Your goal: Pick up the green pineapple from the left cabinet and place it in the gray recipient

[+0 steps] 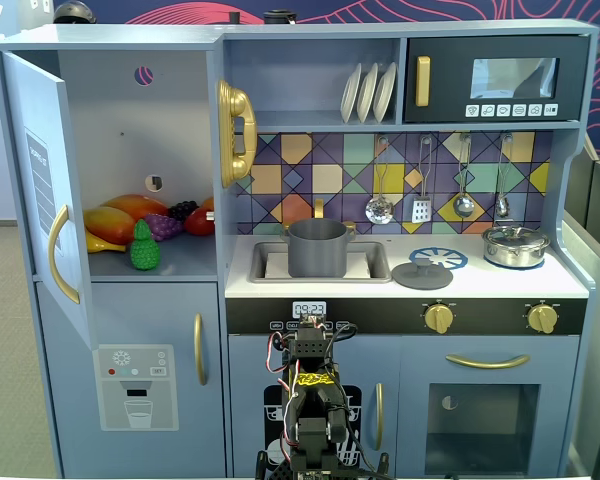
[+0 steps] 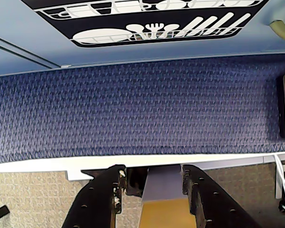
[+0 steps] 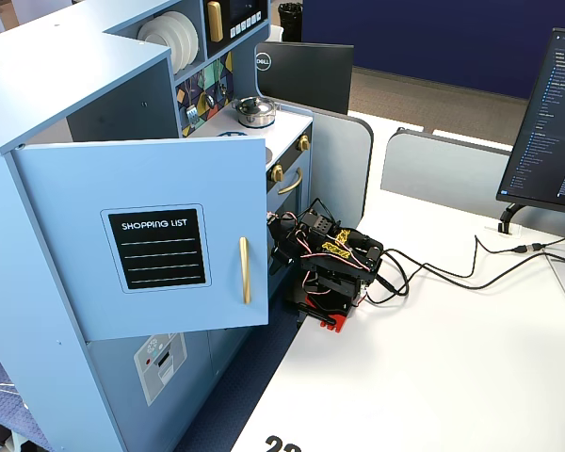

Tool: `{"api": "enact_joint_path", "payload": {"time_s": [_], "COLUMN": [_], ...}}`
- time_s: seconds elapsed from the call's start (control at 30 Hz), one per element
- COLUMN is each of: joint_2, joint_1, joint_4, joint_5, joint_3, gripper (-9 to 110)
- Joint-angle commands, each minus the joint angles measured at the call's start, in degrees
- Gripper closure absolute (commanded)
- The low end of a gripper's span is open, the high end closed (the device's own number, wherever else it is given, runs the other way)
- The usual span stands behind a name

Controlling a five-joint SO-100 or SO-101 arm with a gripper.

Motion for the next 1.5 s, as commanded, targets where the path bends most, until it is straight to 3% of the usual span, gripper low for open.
{"api": "enact_joint_path", "payload": {"time_s": [0.0, 0.47, 0.6, 0.73, 0.83, 1.03, 1.47], "joint_2": [-0.3, -0.4, -0.8, -6.8, -16.6, -29.6, -40.9], "joint_1": [3.8, -0.4, -13.5, -28.1, -35.2, -40.7, -43.8], "joint_4": [9.7, 8.3, -7.7, -51.8, -68.2, -72.7, -83.0], "joint_5": [0.5, -1.8, 2.1, 7.1, 2.9, -0.3, -1.1], "joint_3": [1.1, 1.1, -1.1, -3.1, -13.4, -33.8, -38.5], "gripper": [101, 101, 101, 101, 101, 98, 77]}}
